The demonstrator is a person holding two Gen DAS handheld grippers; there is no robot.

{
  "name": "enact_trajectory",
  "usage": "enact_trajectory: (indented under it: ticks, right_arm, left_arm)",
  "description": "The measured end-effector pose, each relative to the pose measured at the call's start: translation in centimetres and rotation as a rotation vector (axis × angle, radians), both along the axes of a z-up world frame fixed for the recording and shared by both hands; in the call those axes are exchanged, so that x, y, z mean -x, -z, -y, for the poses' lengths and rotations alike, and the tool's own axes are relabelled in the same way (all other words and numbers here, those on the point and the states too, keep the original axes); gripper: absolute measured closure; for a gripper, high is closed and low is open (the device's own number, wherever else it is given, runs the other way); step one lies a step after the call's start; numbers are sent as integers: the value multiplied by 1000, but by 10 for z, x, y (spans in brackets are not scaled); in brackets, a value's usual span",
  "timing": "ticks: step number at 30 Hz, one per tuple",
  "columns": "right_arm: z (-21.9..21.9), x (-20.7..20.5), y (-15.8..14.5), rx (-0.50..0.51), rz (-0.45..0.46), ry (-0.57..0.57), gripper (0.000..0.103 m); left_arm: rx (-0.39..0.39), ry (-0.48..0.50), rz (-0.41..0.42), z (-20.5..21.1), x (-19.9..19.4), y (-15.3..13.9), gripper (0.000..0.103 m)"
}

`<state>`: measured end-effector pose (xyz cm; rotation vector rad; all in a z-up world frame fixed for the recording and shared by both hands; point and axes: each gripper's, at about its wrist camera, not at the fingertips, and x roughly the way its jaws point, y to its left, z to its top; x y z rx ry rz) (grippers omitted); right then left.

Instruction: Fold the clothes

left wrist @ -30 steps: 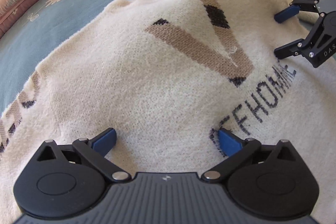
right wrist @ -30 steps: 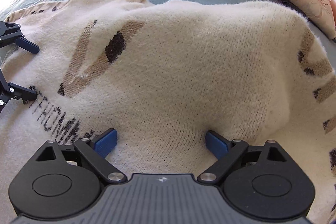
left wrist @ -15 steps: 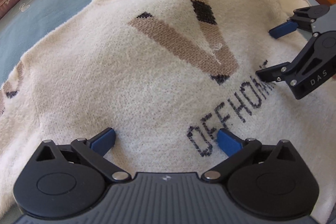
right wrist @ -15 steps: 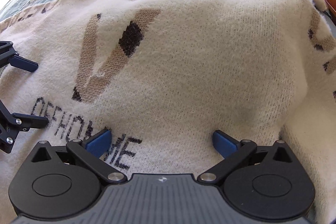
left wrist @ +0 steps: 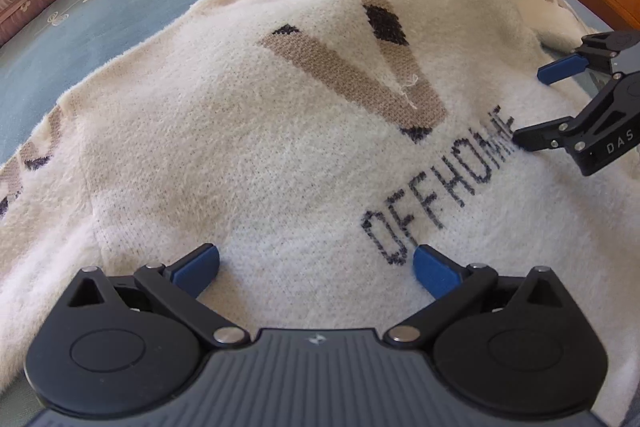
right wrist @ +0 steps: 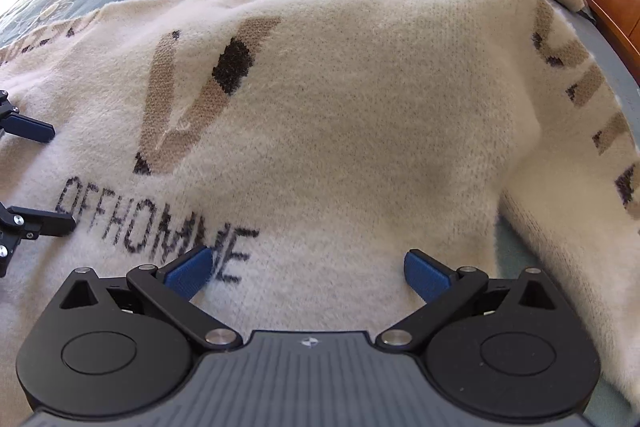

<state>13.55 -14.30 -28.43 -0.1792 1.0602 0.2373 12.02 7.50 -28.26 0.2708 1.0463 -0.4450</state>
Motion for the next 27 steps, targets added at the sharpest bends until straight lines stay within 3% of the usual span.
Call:
enact_trajectory:
  ticks: [6, 11, 15, 18, 21, 23, 27]
  right_arm:
    - [23, 41, -4, 1, -55, 109, 0]
    - [-5, 26, -17, 100, 45, 103, 0]
    - [7, 23, -5, 125, -20, 106, 0]
    - [20, 36, -11, 119, -90, 136, 0]
    - [22, 48, -24, 144, -74, 169, 0]
    - [14, 46, -26, 144, -32, 185, 0]
    - [-3, 31, -6, 210, -43, 198, 0]
  left_arm:
    - [-10, 48, -5, -17, 17, -8, 1]
    - [69, 78, 29, 3, 2, -18, 1]
    - [-7, 118, -11, 8, 1, 4, 0]
    - [9, 122, 6, -7, 10, 1, 1]
    - [-3, 124, 36, -10, 21, -11, 1]
    - [35, 160, 69, -3, 31, -18, 1]
    - [46, 340, 96, 24, 58, -15, 1]
